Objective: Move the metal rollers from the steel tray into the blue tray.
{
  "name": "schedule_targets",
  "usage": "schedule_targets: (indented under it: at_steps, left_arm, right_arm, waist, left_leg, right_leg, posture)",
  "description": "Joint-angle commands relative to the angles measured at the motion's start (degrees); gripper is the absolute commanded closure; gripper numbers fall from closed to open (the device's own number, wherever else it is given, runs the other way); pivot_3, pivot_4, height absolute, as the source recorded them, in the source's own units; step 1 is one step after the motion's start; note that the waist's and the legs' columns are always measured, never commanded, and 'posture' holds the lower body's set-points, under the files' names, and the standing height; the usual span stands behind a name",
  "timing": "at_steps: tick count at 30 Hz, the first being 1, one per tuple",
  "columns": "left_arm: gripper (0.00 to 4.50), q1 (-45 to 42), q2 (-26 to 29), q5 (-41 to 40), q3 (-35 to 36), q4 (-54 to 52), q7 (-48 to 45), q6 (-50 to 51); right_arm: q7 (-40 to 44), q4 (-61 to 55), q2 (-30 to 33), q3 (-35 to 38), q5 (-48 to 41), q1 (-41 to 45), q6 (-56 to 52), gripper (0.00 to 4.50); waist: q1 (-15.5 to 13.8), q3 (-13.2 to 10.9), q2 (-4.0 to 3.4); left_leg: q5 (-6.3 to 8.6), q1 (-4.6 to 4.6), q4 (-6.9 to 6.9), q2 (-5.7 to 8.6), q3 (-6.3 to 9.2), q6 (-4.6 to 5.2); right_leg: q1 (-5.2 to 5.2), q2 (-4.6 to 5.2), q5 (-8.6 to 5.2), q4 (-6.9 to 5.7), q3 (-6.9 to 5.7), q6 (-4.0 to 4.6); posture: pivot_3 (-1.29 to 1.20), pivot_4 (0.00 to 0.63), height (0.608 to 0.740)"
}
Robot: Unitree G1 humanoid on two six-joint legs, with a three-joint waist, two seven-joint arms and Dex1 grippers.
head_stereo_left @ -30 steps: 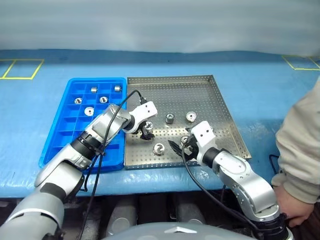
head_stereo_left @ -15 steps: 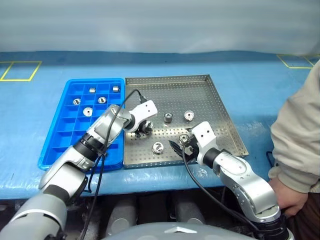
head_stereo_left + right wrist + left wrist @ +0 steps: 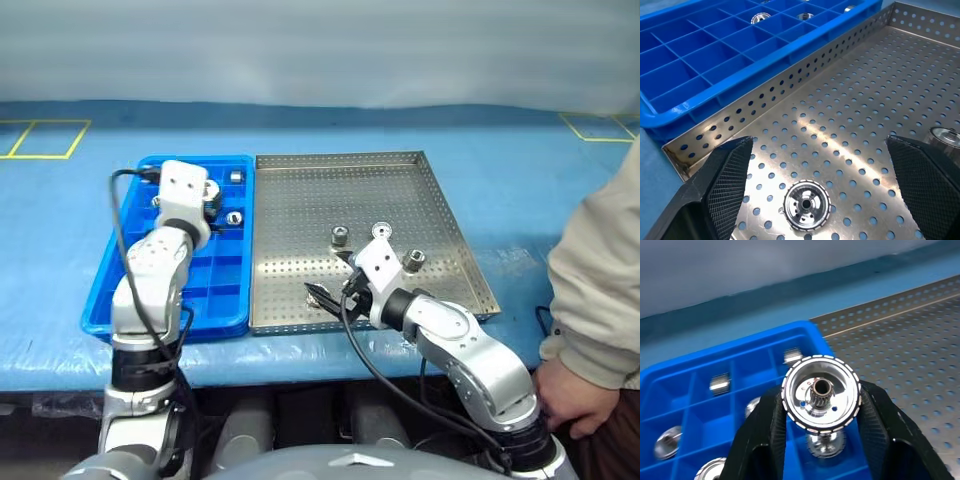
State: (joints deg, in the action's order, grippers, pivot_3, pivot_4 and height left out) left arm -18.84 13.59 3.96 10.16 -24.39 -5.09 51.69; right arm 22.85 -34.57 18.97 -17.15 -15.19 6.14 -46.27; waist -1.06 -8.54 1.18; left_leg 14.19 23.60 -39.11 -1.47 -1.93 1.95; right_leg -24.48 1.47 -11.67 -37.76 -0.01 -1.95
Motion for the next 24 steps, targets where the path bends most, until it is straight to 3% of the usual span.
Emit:
schedule_targets:
  at_steps: [1,17,24]
  left_arm:
    - [2.81,2.1,-0.1,3.1,2.8,-4.1,5.2,-1.6]
    - [2.81,4.5,-2.7,2.2,8.4,7.0,12.0,-1.9]
    - [0.44,0.7,-2.0,0.8,4.7,2.2,9.3,-1.9]
  right_arm:
    - [1.2,0.1,-0.4,-0.5,-0.5,1.7,1.6,0.0]
    - [0.8,-1.0,-1.0,-1.0,-0.3,0.4,0.8,0.0]
    - [-0.6,-2.8,-0.5,0.3,-0.5,-1.0,-0.1,0.0]
  waist:
    - [-0.6,0.0,0.03]
    - [-1.3,0.0,0.12]
    - [-1.1,0.0,0.14]
  left_leg:
    - [0.0,0.01,0.0,0.01,0.0,0.0]
    - [-0.01,0.03,0.02,-0.01,0.02,0.01]
    - [-0.01,0.05,-0.01,0.0,0.01,0.01]
  right_leg:
    - [0.0,0.02,-0.01,0.01,-0.01,0.01]
    - [-0.03,0.04,-0.14,0.01,-0.08,0.26]
    - [-0.02,0.07,-0.15,0.01,-0.08,0.26]
  posture:
    - [0.13,0.15,0.74]
    - [0.09,0.15,0.74]
    - [0.06,0.15,0.74]
